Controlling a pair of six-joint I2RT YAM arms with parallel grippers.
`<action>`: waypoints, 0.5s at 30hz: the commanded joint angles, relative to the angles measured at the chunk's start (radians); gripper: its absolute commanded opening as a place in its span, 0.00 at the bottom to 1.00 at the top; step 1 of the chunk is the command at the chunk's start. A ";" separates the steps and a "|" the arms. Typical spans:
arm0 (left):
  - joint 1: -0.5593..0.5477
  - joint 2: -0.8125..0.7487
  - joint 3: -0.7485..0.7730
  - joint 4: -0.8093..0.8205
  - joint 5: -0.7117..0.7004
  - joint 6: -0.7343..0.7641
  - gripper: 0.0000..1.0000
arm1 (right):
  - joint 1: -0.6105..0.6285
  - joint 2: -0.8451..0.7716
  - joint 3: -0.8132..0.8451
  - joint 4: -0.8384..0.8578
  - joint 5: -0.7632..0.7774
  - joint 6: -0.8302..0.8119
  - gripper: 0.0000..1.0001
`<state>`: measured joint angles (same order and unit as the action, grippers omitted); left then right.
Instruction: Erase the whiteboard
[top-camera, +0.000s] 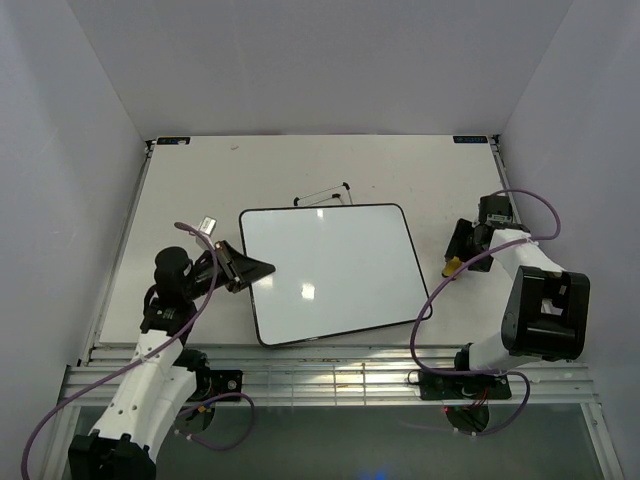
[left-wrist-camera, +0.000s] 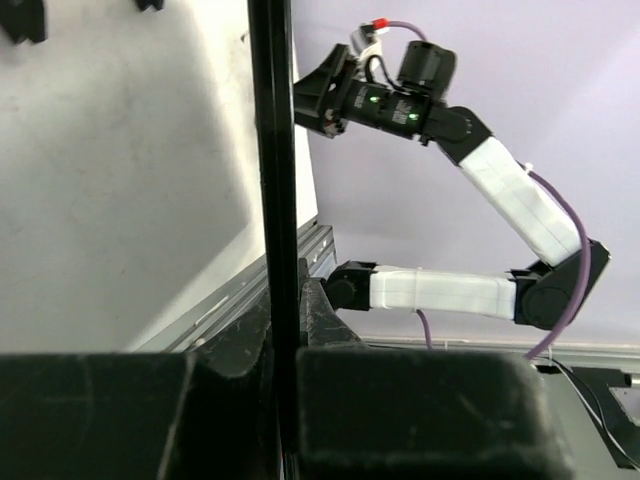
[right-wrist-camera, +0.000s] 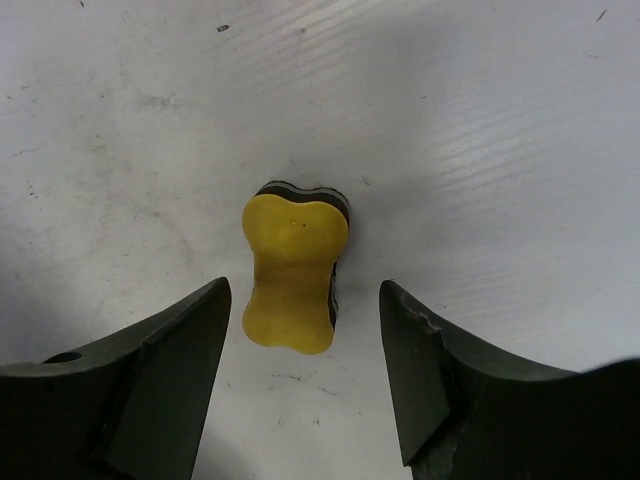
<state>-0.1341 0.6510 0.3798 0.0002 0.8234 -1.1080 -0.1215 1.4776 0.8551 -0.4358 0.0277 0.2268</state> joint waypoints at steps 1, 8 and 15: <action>-0.001 -0.019 0.109 0.126 0.077 -0.052 0.00 | 0.000 -0.016 0.032 0.016 0.023 -0.004 0.67; -0.001 0.044 0.211 0.136 0.020 0.006 0.00 | -0.001 -0.130 0.025 0.008 0.001 0.013 0.69; -0.001 0.148 0.264 0.339 -0.056 0.042 0.00 | -0.012 -0.390 0.059 -0.026 -0.032 0.032 0.95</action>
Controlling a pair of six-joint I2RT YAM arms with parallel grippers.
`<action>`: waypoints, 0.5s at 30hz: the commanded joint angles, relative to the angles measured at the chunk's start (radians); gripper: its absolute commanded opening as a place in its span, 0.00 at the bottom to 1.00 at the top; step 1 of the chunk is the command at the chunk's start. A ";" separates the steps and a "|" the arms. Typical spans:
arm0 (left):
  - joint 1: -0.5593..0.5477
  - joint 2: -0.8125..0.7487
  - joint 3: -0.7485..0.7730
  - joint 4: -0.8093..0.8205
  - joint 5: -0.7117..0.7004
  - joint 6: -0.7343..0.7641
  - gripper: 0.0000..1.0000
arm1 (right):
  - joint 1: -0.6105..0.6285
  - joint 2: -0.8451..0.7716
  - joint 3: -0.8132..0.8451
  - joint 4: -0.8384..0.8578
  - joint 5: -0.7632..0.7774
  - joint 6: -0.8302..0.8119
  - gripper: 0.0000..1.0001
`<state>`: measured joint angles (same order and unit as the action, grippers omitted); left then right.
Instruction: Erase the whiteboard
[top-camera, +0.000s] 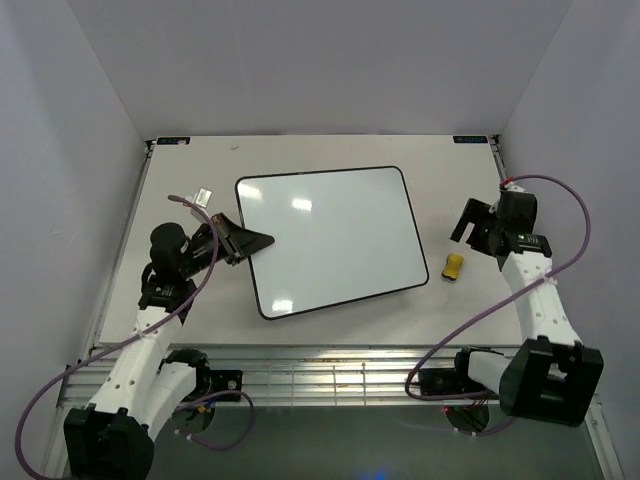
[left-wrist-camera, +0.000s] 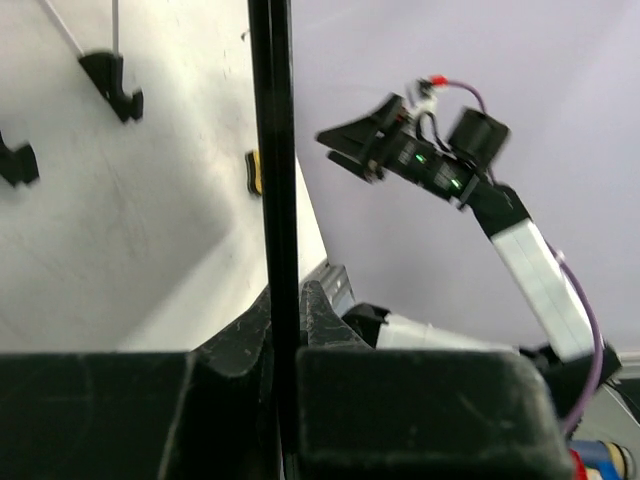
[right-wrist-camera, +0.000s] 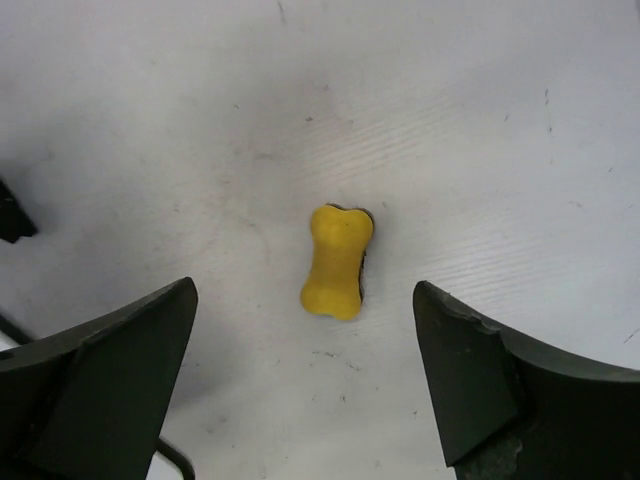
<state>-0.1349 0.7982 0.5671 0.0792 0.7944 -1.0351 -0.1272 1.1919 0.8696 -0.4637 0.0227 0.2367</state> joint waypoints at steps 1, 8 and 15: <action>0.000 0.039 0.083 0.310 -0.030 -0.031 0.00 | -0.006 -0.130 0.039 0.022 -0.065 0.027 0.90; 0.000 0.287 0.149 0.608 -0.038 0.013 0.00 | -0.006 -0.279 0.014 0.078 -0.355 0.053 0.90; 0.004 0.548 0.260 0.898 0.011 0.087 0.00 | -0.003 -0.325 0.014 0.051 -0.432 0.015 0.90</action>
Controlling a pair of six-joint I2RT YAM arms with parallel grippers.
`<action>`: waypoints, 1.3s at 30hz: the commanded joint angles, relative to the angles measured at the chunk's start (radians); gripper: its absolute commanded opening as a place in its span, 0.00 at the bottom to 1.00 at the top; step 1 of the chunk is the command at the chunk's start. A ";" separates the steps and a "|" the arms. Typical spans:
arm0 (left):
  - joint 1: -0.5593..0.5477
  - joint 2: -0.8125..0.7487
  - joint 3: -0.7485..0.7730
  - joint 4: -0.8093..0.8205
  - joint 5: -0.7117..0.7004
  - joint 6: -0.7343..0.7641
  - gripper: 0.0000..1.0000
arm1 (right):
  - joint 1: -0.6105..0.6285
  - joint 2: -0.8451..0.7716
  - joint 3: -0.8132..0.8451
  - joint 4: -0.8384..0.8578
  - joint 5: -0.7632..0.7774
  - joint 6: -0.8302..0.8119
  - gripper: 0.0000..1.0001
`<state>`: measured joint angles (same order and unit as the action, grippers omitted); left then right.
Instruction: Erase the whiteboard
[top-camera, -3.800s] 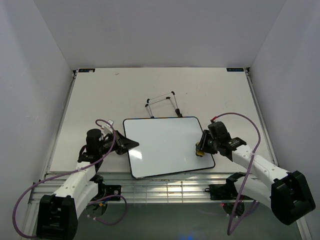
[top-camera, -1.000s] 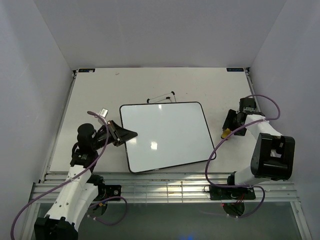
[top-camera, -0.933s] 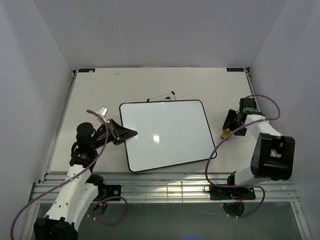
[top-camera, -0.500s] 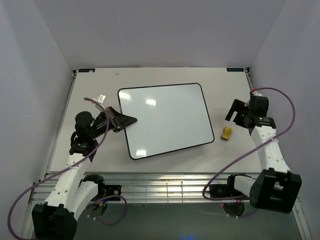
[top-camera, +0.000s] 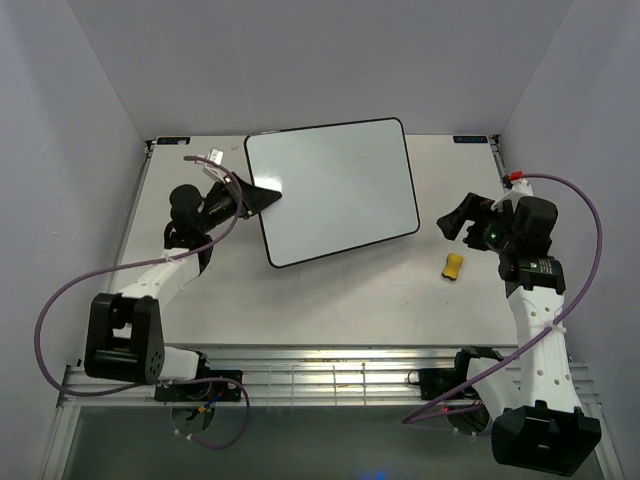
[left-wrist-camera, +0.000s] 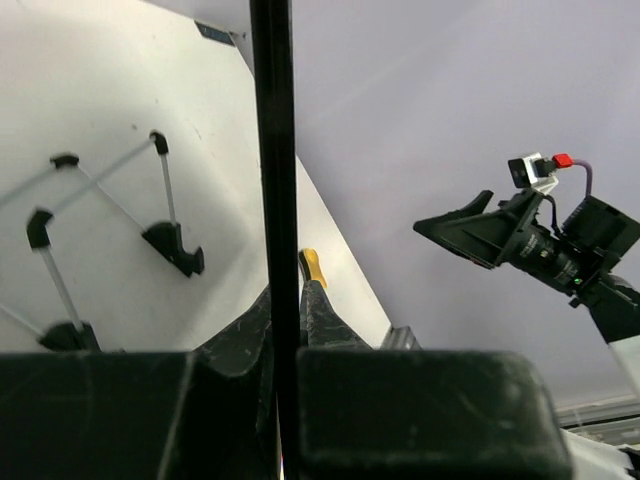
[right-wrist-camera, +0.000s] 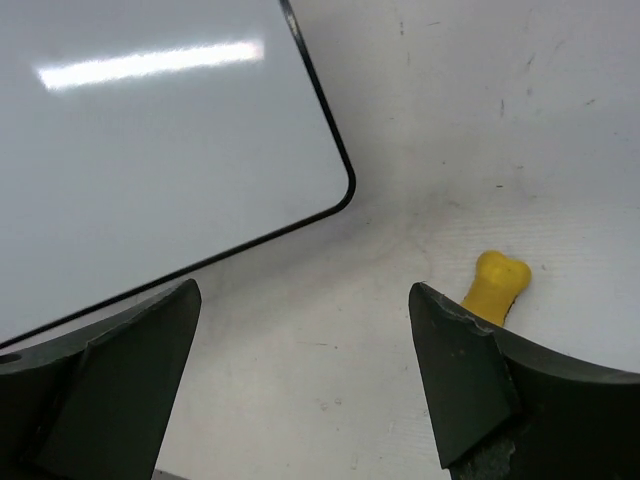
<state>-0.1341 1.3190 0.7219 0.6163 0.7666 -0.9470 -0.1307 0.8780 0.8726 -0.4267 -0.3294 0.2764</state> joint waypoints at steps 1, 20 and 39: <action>0.004 0.048 0.135 0.391 0.042 0.008 0.00 | 0.008 -0.014 0.009 0.011 -0.079 -0.038 0.90; 0.036 0.445 0.378 0.554 0.138 0.120 0.00 | 0.086 -0.010 0.035 -0.024 -0.043 -0.071 0.90; 0.110 0.497 0.347 0.510 0.211 0.201 0.00 | 0.105 -0.007 0.023 -0.014 -0.051 -0.075 0.90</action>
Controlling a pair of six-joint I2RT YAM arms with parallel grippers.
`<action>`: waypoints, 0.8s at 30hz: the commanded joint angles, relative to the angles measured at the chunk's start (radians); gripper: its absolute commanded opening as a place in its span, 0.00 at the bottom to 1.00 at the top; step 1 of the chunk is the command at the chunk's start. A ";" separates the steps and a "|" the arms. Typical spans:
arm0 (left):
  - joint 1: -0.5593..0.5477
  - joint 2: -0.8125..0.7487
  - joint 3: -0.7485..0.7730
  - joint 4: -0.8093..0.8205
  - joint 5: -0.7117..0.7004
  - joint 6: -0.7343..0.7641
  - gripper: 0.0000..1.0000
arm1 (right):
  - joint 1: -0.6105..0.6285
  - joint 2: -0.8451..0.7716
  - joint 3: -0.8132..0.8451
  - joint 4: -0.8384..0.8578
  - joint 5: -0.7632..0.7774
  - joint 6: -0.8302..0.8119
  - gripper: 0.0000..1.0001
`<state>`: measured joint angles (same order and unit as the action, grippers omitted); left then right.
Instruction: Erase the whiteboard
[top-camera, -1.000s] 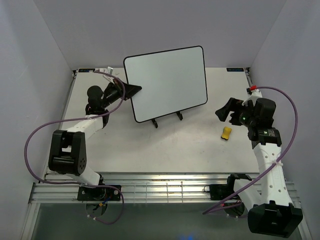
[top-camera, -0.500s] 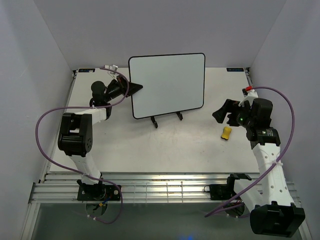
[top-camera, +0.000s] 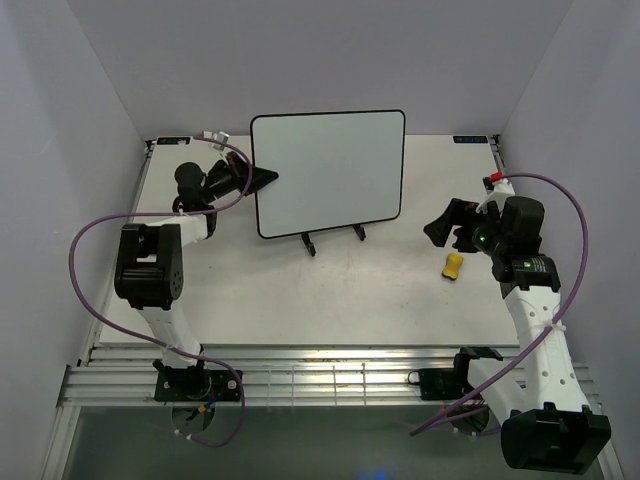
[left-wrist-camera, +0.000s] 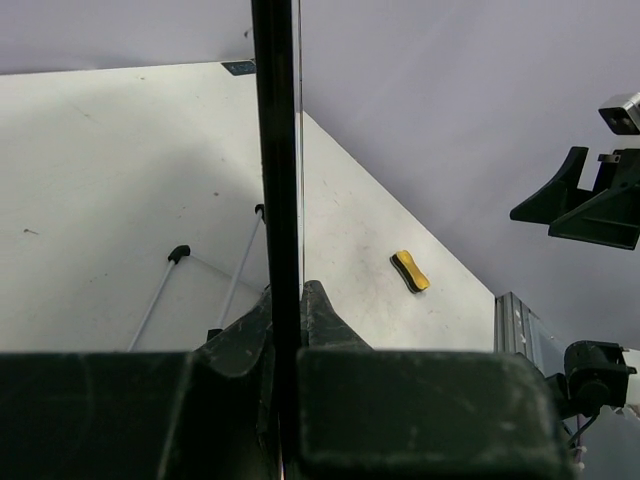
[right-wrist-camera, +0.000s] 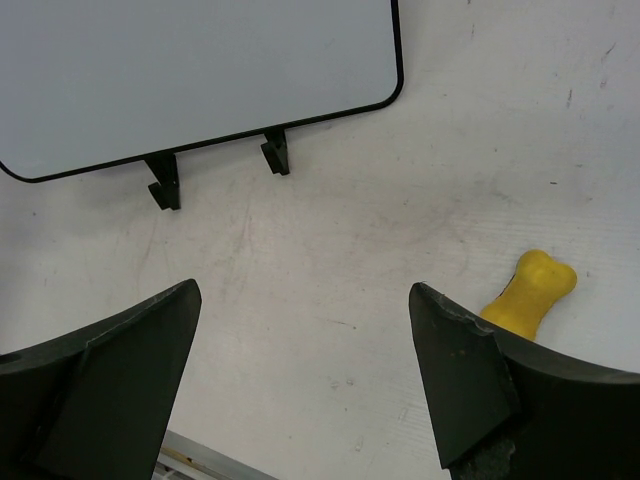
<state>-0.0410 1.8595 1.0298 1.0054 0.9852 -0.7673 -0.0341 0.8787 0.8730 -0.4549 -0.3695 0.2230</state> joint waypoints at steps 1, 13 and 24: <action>0.020 -0.043 0.035 0.118 -0.008 0.028 0.00 | 0.008 -0.009 0.021 0.016 -0.012 -0.022 0.90; 0.098 0.029 -0.077 0.329 -0.005 0.103 0.00 | 0.028 -0.010 0.029 0.015 -0.017 -0.030 0.90; 0.101 0.067 -0.183 0.384 -0.059 0.177 0.00 | 0.066 -0.010 0.027 0.021 -0.014 -0.031 0.90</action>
<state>0.0360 1.9278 0.8814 1.2736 0.9951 -0.8127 0.0170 0.8783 0.8730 -0.4545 -0.3698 0.2016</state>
